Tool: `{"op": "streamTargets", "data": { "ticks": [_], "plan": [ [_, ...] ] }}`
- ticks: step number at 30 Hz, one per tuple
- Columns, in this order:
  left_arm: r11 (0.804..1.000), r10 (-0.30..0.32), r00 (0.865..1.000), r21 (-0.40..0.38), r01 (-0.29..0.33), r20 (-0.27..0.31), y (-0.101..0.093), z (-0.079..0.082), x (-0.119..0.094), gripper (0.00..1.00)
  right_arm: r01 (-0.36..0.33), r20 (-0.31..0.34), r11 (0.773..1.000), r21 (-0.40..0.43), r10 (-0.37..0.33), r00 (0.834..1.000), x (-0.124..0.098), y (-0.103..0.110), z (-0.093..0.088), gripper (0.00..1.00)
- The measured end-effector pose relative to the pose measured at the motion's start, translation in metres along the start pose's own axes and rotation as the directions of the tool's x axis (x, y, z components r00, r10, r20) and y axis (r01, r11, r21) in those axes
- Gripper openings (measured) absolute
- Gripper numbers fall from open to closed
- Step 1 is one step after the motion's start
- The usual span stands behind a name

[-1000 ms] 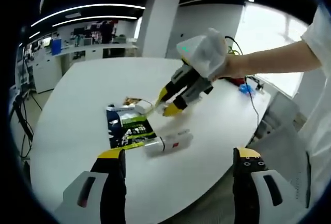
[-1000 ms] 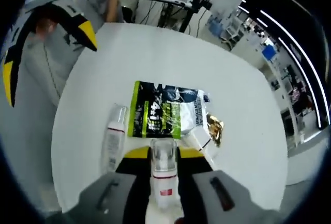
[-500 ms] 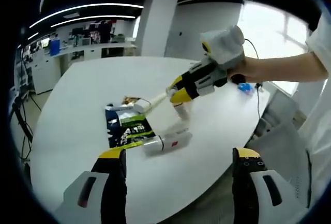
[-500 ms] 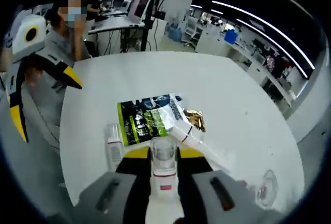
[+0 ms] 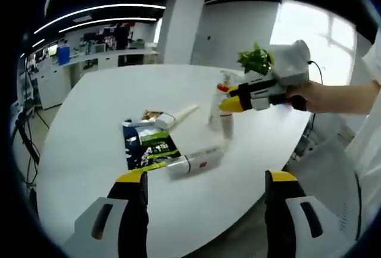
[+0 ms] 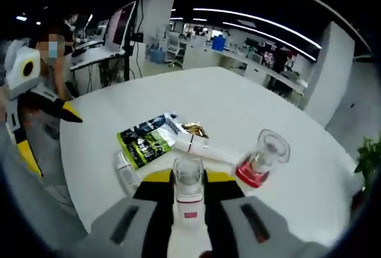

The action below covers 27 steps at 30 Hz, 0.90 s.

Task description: Arrange the skincare products in the storage area until every visible bottle or jar stands upright without overlapping.

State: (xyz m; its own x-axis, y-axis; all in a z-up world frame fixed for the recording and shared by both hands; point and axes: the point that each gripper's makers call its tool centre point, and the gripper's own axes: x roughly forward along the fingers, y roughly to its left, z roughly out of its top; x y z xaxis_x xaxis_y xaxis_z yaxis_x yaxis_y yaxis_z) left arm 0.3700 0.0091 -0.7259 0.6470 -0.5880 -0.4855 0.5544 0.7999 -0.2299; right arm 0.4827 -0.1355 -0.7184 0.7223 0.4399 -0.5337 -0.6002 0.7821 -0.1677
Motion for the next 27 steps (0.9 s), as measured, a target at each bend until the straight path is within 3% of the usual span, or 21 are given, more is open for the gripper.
{"op": "streamTargets", "data": {
  "ticks": [4,8,12,15,17,23,25,27],
  "plan": [
    [1.000,0.001,1.000,0.003,-0.001,-0.002,0.000,0.000,0.000,0.77,0.062,0.013,0.996,0.061,-0.063,0.998,-0.004,-0.009,-0.005,0.18],
    [1.000,0.001,1.000,0.008,-0.001,-0.007,-0.001,-0.001,0.001,0.76,0.150,0.027,0.978,0.147,-0.155,0.988,-0.007,-0.022,-0.009,0.18],
    [1.000,0.004,1.000,0.009,-0.004,-0.011,0.000,-0.002,0.001,0.76,0.210,0.076,0.952,0.223,-0.231,0.970,-0.010,-0.029,-0.011,0.18],
    [1.000,0.007,1.000,0.013,-0.007,-0.014,0.000,-0.002,0.001,0.76,0.245,0.119,0.906,0.344,-0.301,0.946,-0.012,-0.034,-0.014,0.18],
    [1.000,0.008,1.000,0.016,-0.008,-0.017,0.000,-0.003,0.001,0.76,0.262,0.127,0.893,0.367,-0.328,0.936,-0.015,-0.035,-0.017,0.18],
    [1.000,0.002,1.000,0.023,-0.001,-0.029,-0.002,-0.005,0.002,0.75,0.305,0.139,0.880,0.365,-0.375,0.917,-0.020,-0.033,-0.023,0.18],
    [1.000,0.001,0.999,0.026,0.000,-0.032,-0.002,-0.006,0.002,0.75,0.325,0.144,0.893,0.311,-0.382,0.913,-0.021,-0.030,-0.023,0.18],
    [1.000,-0.001,0.999,0.028,0.002,-0.034,-0.002,-0.006,0.002,0.75,0.333,0.132,0.885,0.326,-0.391,0.911,-0.023,-0.026,-0.023,0.18]
  ]
}}
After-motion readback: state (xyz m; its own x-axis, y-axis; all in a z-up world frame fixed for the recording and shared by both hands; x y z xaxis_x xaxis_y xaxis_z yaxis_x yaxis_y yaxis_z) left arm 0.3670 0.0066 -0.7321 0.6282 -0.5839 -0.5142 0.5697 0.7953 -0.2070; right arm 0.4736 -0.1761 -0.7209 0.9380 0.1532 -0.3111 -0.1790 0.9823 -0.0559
